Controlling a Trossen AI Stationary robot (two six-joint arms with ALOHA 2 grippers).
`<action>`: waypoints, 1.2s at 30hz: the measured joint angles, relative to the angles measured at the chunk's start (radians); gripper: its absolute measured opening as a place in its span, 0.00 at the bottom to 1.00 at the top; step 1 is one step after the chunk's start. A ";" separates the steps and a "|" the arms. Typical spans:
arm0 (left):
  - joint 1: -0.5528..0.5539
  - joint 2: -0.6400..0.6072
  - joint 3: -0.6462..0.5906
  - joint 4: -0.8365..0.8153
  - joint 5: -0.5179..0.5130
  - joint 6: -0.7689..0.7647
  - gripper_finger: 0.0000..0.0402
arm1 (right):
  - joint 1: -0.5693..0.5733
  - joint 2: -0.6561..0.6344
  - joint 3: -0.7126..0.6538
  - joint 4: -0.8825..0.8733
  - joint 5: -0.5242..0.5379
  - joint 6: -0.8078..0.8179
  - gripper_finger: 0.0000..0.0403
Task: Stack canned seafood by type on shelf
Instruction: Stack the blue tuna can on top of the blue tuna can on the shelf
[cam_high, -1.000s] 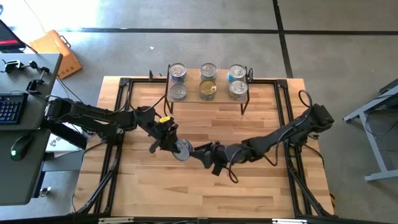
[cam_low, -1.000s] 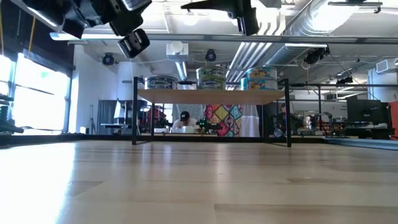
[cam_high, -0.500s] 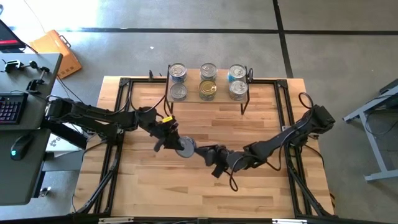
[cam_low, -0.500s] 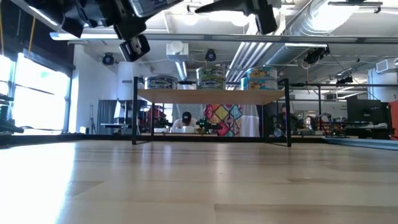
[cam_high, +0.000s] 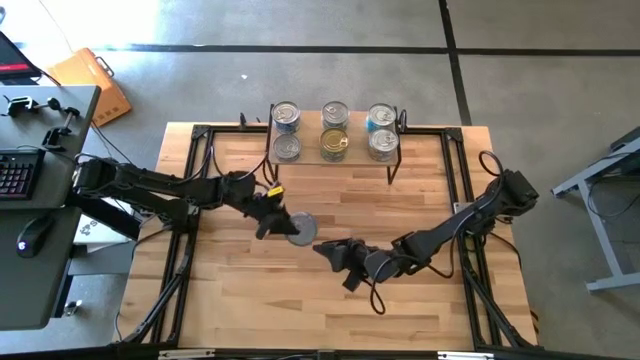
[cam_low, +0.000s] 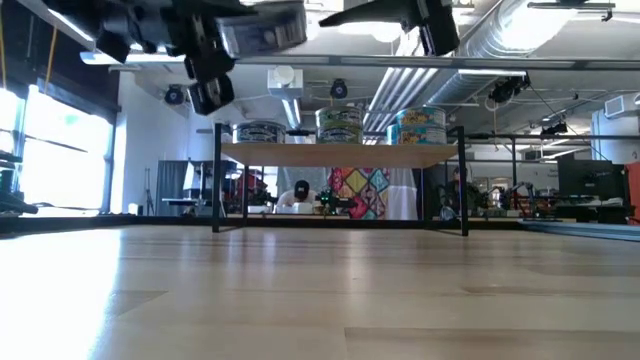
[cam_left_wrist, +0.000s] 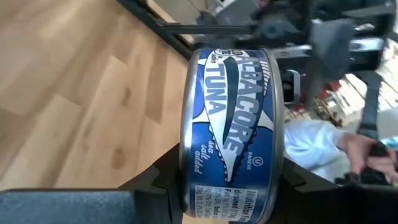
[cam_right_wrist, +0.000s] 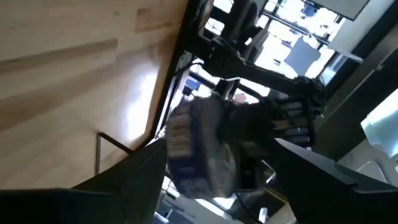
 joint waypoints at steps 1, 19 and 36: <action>0.001 0.001 0.000 -0.006 -0.002 0.000 0.32 | 0.002 0.000 0.000 0.000 0.006 0.002 0.71; -0.024 0.005 -0.002 0.043 0.012 -0.044 0.32 | -0.125 0.144 -0.002 0.271 -0.110 -0.230 0.66; 0.025 0.005 0.002 0.077 -0.010 0.139 0.54 | -0.107 0.070 -0.076 0.285 -0.086 0.372 0.31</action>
